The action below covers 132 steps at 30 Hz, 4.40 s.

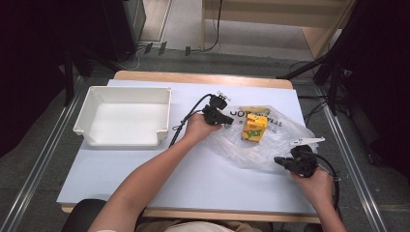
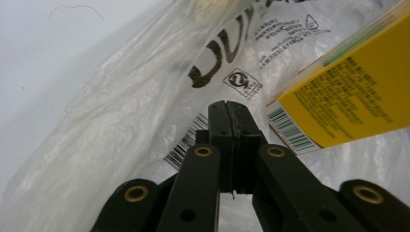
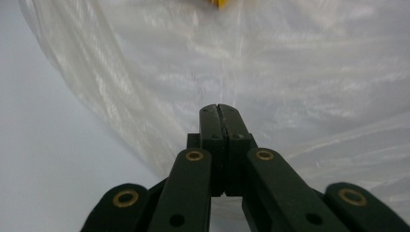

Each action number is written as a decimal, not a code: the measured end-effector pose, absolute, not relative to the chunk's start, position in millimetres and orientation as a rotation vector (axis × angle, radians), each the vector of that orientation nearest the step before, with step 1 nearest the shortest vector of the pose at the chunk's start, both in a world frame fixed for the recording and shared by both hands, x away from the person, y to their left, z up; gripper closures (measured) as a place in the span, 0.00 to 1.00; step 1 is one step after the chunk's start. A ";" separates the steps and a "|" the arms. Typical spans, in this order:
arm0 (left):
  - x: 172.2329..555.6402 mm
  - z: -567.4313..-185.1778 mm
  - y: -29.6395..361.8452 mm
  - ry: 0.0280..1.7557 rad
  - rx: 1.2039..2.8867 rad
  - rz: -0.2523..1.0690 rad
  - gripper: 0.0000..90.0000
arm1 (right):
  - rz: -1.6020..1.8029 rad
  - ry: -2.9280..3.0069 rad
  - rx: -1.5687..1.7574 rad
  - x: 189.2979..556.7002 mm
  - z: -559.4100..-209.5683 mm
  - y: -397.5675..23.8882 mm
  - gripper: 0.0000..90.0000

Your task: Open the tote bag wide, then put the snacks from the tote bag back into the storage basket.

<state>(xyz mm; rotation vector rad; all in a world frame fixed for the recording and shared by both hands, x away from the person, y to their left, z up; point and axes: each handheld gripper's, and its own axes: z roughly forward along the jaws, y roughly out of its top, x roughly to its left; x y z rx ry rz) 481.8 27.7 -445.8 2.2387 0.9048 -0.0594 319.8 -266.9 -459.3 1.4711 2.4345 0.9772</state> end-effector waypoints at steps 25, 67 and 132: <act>461.5 -405.4 41.4 0.680 2.237 -0.113 0.48 | 1.258 2.231 1.355 319.9 -428.2 -261.7 0.48; 456.0 -417.7 8.7 0.528 2.218 -0.143 0.32 | 1.280 2.228 1.380 317.8 -427.6 -262.2 0.42; 459.2 -399.7 -35.5 0.569 2.329 -0.057 0.57 | 1.289 2.248 1.387 319.2 -433.7 -255.0 0.43</act>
